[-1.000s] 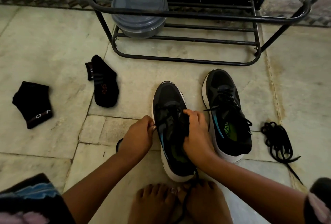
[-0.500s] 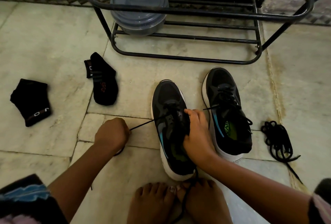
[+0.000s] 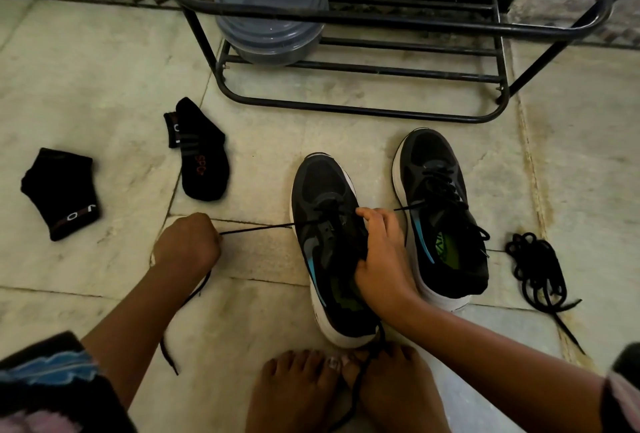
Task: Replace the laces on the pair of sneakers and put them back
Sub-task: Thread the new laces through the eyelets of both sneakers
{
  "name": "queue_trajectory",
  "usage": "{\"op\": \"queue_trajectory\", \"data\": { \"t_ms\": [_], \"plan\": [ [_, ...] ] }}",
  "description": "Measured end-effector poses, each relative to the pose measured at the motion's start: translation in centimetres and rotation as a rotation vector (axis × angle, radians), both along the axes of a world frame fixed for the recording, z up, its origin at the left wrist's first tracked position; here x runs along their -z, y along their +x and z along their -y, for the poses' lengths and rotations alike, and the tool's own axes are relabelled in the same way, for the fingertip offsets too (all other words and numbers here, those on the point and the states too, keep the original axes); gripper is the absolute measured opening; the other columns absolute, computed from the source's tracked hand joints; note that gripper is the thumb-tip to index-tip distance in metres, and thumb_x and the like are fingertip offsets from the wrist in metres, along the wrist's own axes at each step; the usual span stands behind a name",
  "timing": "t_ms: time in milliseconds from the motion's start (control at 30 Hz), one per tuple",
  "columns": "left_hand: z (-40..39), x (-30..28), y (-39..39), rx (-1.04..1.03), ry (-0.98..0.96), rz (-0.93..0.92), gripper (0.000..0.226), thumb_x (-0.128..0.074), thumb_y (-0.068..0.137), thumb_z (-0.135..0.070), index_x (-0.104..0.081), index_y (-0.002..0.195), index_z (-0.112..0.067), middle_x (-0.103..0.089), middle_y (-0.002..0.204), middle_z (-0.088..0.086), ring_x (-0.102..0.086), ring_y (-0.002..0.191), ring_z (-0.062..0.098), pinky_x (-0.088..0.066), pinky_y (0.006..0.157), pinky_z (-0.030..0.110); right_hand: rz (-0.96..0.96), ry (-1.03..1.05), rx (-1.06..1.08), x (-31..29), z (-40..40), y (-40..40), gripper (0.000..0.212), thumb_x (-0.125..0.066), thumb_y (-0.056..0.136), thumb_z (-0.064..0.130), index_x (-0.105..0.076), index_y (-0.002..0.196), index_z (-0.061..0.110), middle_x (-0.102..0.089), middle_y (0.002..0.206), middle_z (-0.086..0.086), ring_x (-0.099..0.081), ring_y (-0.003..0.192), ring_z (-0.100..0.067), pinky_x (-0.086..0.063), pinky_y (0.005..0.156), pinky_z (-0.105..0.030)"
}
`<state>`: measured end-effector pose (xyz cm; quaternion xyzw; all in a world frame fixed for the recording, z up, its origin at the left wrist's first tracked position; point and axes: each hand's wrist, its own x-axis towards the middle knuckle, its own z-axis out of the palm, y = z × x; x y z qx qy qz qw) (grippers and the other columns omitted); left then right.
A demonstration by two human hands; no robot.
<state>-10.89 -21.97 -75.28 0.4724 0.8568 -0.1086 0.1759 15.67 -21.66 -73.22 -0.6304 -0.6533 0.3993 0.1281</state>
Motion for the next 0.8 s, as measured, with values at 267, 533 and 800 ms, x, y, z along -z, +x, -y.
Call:
{"op": "queue_trajectory", "data": {
  "t_ms": [267,533,800],
  "plan": [
    [0.6,-0.8,0.8,-0.012,0.004,0.109,0.021,-0.056,0.091,-0.022,-0.066,0.092,-0.003,-0.066,0.089,0.017,-0.062,0.088,0.032,-0.039,0.064,0.029,0.003,0.036,-0.007,0.0,0.0,0.1,0.072,-0.057,0.078,-0.008,-0.033,0.139,0.02,-0.03,0.138,0.002,-0.035,0.127,-0.016,-0.041,0.106,-0.036],
    [-0.6,-6.4,5.5,-0.657,0.163,1.365,0.018,-0.045,0.098,-0.015,-0.059,0.087,-0.013,-0.055,0.07,0.0,-0.054,0.057,0.009,-0.049,0.056,0.021,-0.007,0.151,-0.158,-1.6,0.5,0.5,0.063,-0.062,0.084,0.023,-0.032,0.138,0.022,-0.026,0.137,0.004,-0.025,0.125,-0.009,-0.029,0.109,-0.031],
    [-1.1,-11.3,10.8,-0.907,0.347,1.778,0.022,-0.044,0.097,-0.013,-0.057,0.08,-0.012,-0.059,0.065,-0.002,-0.059,0.057,0.007,-0.053,0.056,0.018,-0.226,0.05,-0.242,-4.8,1.3,-0.3,0.045,-0.055,0.088,0.029,-0.044,0.132,0.023,-0.046,0.115,0.008,-0.04,0.106,-0.009,-0.037,0.089,-0.023]
  ]
}}
